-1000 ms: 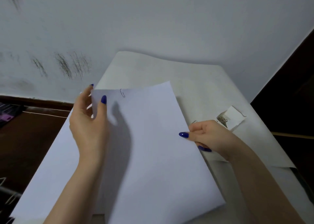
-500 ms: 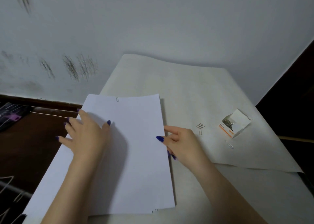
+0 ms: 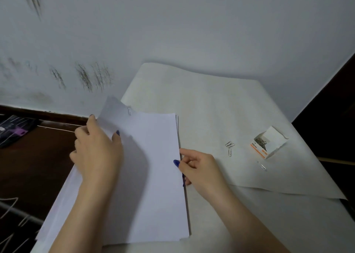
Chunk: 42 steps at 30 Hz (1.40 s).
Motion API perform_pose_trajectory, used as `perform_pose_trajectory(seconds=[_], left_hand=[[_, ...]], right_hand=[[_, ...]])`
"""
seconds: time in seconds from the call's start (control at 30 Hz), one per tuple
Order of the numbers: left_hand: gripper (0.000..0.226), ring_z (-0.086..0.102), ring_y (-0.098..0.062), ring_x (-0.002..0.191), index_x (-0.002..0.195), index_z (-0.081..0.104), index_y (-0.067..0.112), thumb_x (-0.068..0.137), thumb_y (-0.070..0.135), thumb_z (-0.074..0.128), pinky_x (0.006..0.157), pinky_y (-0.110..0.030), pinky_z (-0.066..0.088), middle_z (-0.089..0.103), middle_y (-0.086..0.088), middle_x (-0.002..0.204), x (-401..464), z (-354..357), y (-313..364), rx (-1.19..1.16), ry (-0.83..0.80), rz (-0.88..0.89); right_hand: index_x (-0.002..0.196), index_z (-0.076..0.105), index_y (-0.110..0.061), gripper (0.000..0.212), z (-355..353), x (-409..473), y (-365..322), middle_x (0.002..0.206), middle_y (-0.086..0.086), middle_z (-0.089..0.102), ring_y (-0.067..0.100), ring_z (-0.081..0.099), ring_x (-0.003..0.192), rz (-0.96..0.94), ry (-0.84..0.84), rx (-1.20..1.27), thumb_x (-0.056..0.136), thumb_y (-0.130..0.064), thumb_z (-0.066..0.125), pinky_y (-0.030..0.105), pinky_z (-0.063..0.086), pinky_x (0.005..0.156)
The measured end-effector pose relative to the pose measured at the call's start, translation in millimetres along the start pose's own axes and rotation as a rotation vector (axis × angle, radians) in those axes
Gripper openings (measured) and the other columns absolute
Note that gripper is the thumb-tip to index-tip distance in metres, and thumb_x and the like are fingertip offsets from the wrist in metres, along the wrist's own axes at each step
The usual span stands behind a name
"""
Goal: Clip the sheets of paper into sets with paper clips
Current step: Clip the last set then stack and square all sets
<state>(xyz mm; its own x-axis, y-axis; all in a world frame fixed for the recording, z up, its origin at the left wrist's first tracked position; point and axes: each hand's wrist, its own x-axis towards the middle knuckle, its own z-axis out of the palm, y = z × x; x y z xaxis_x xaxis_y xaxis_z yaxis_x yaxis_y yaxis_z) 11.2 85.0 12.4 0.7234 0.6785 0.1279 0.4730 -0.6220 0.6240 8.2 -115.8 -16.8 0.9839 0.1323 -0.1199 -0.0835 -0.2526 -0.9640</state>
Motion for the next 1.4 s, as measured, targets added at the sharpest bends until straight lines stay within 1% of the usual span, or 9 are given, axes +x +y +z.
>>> perform_pose_trajectory(seconds=[0.3, 0.53, 0.67, 0.7, 0.73, 0.93, 1.17, 1.3, 1.4], left_hand=[[0.019, 0.045, -0.029, 0.071, 0.106, 0.065, 0.016, 0.096, 0.024, 0.052, 0.06, -0.036, 0.031, 0.055, -0.008, 0.077, -9, -17, 12, -0.123, 0.241, 0.122], [0.004, 0.06, 0.006, 0.056, 0.081, 0.067, 0.034, 0.084, 0.031, 0.069, 0.049, -0.014, 0.043, 0.067, 0.017, 0.07, -5, -40, 20, -0.733, 0.111, 0.232], [0.002, 0.061, 0.01, 0.058, 0.082, 0.072, 0.033, 0.081, 0.033, 0.074, 0.052, -0.005, 0.044, 0.073, 0.021, 0.067, -2, -36, 19, -1.068, -0.03, 0.191], [0.002, 0.061, 0.01, 0.06, 0.081, 0.073, 0.034, 0.081, 0.034, 0.074, 0.054, -0.004, 0.043, 0.073, 0.022, 0.068, -2, -35, 19, -1.109, -0.045, 0.193], [0.002, 0.06, 0.01, 0.062, 0.08, 0.073, 0.035, 0.08, 0.036, 0.075, 0.056, -0.003, 0.043, 0.072, 0.022, 0.069, -2, -33, 19, -1.135, -0.056, 0.202], [0.031, 0.059, 0.006, 0.07, 0.097, 0.073, 0.036, 0.073, 0.055, 0.07, 0.06, -0.013, 0.043, 0.072, 0.016, 0.076, -10, -26, 25, -1.107, -0.15, 0.237], [0.037, 0.041, 0.007, 0.043, 0.05, 0.057, 0.032, 0.083, 0.047, 0.065, 0.043, -0.004, 0.032, 0.048, 0.021, 0.044, -24, -23, 36, -1.092, -0.168, 0.294], [0.036, 0.062, -0.009, 0.072, 0.083, 0.069, 0.018, 0.077, 0.054, 0.066, 0.066, -0.028, 0.049, 0.072, 0.006, 0.074, -24, -17, 33, -1.115, -0.256, 0.261], [0.025, 0.068, 0.003, 0.077, 0.098, 0.071, 0.034, 0.083, 0.049, 0.058, 0.063, -0.013, 0.053, 0.076, 0.015, 0.088, -27, -15, 37, -1.076, -0.25, 0.29]], right_hand=[[0.105, 0.063, -0.024, 0.022, -2, 2, 0, 0.069, -0.008, 0.059, 0.004, 0.051, 0.038, 0.021, 0.042, 0.024, 0.087, -0.011, 0.065, 0.019, 0.044, 0.042], [0.11, 0.06, -0.028, 0.029, -22, 8, -10, 0.106, -0.009, 0.06, 0.007, 0.062, 0.093, -0.135, 0.287, -0.149, 0.085, -0.043, 0.061, 0.012, 0.045, 0.078], [0.104, 0.062, -0.015, 0.048, -33, 3, -22, 0.108, 0.02, 0.065, 0.004, 0.049, 0.086, -0.134, 0.119, 0.069, 0.083, -0.057, 0.055, 0.053, 0.047, 0.095], [0.104, 0.063, -0.016, 0.043, -35, 1, -25, 0.11, 0.021, 0.065, 0.042, 0.041, 0.116, -0.155, 0.115, 0.108, 0.086, -0.054, 0.055, 0.056, 0.046, 0.095], [0.104, 0.065, -0.019, 0.035, -37, -1, -28, 0.109, 0.016, 0.069, 0.033, 0.065, 0.104, -0.186, 0.13, 0.152, 0.089, -0.049, 0.055, 0.054, 0.047, 0.095], [0.095, 0.066, -0.023, 0.023, -43, -9, -43, 0.098, 0.02, 0.067, 0.045, 0.058, 0.098, -0.352, 0.347, 0.217, 0.091, -0.042, 0.054, 0.051, 0.053, 0.083], [0.092, 0.064, -0.025, 0.023, -48, -18, -53, 0.088, -0.002, 0.072, 0.016, 0.065, 0.078, -0.499, 0.48, 0.185, 0.091, -0.045, 0.053, 0.026, 0.053, 0.071], [0.086, 0.053, -0.009, 0.043, -43, -19, -45, 0.086, 0.028, 0.056, 0.016, 0.046, 0.07, -0.446, 0.468, 0.236, 0.09, -0.052, 0.051, 0.033, 0.041, 0.066], [0.083, 0.043, -0.004, 0.054, -43, -18, -40, 0.072, 0.018, 0.043, 0.014, 0.036, 0.067, -0.426, 0.509, 0.239, 0.086, -0.059, 0.045, 0.032, 0.033, 0.064]])
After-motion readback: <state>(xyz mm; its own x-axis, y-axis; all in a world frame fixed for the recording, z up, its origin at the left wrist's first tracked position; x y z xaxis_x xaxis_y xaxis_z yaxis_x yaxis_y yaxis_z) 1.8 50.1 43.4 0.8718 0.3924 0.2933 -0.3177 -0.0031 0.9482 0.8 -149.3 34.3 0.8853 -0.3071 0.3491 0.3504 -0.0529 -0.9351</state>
